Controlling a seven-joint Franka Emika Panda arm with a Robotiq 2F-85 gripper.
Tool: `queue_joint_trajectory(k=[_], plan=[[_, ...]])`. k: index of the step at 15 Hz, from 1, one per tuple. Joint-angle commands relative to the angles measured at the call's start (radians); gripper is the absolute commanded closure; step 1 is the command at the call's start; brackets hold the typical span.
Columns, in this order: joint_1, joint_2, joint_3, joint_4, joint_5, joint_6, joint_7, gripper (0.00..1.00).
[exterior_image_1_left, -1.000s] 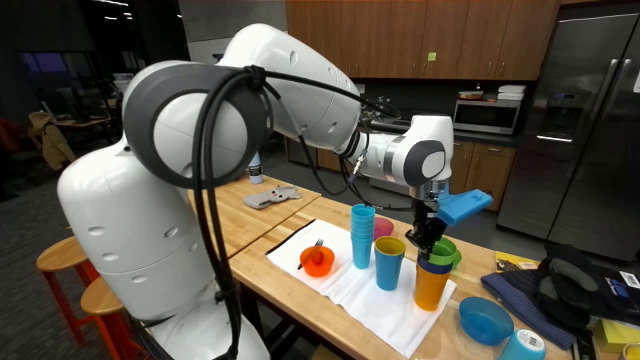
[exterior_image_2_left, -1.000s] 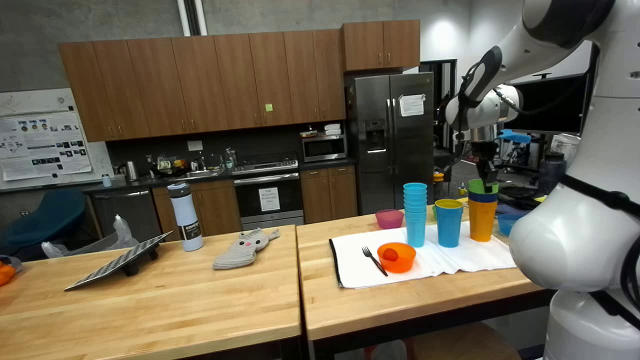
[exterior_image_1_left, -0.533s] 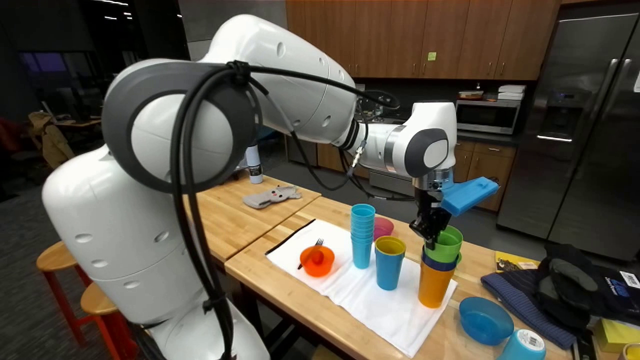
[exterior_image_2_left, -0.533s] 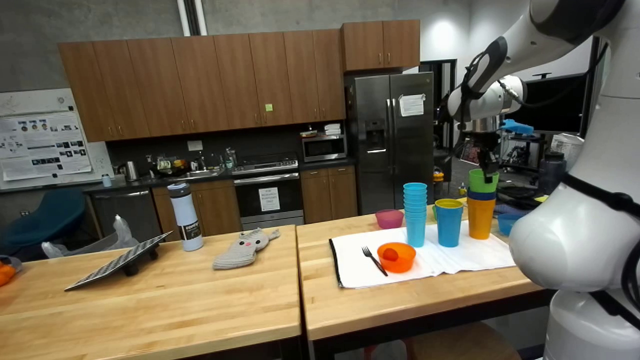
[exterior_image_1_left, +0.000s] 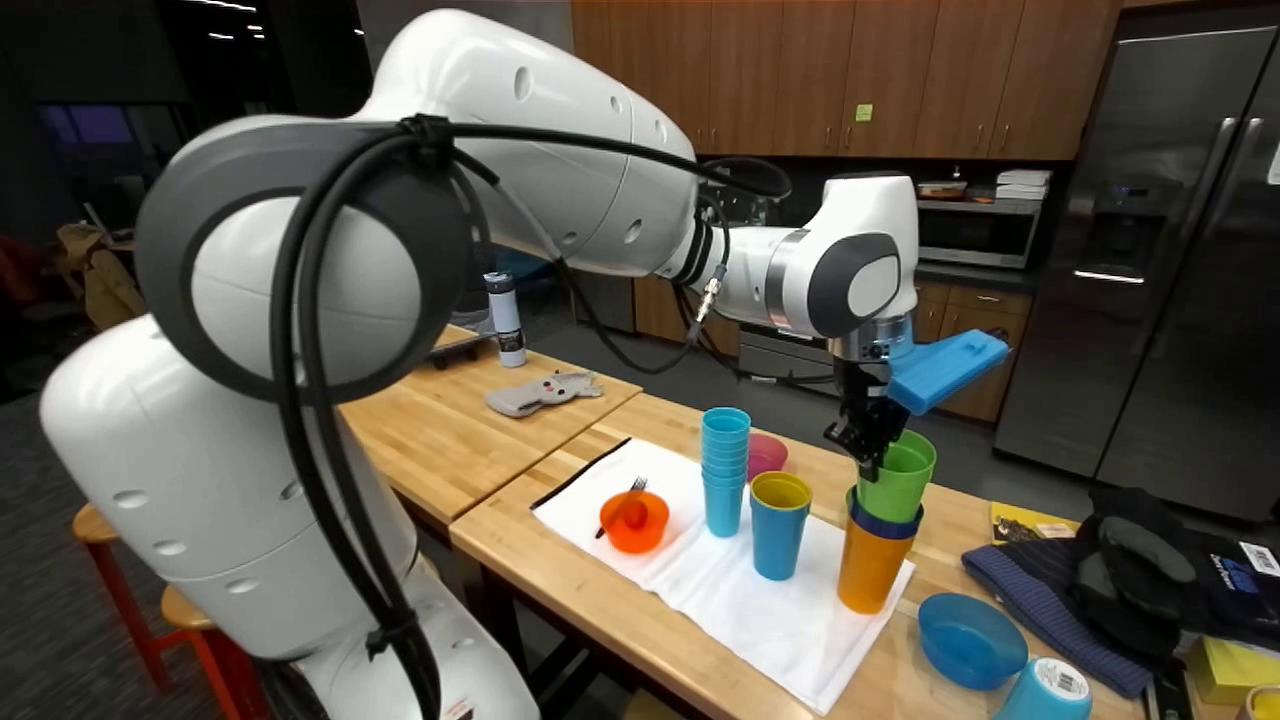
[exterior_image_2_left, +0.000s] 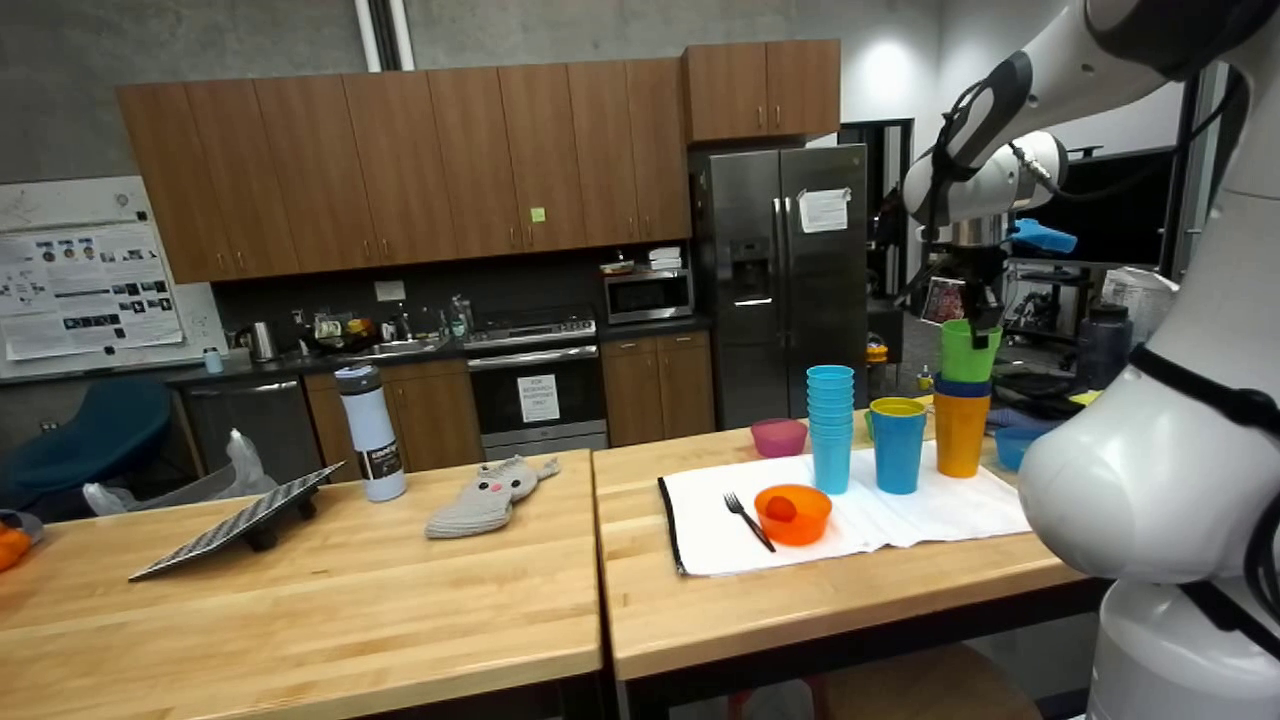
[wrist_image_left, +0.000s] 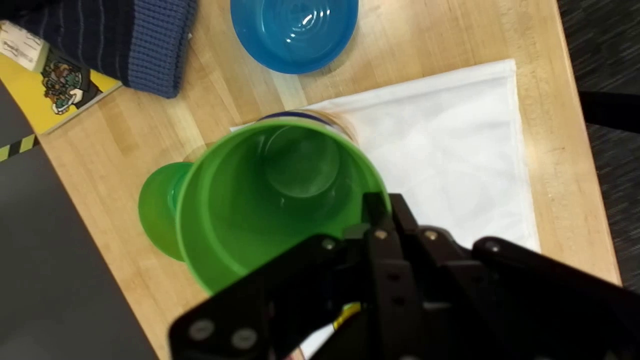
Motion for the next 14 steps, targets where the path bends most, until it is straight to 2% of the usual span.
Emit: queue_joint_trajectory(k=[1, 14], plan=[[-0.001, -0.030, -0.003, -0.001, -0.024, 0.010, 0.003, 0.99], [0.011, -0.083, -0.011, 0.010, 0.008, -0.006, -0.032, 0.99]])
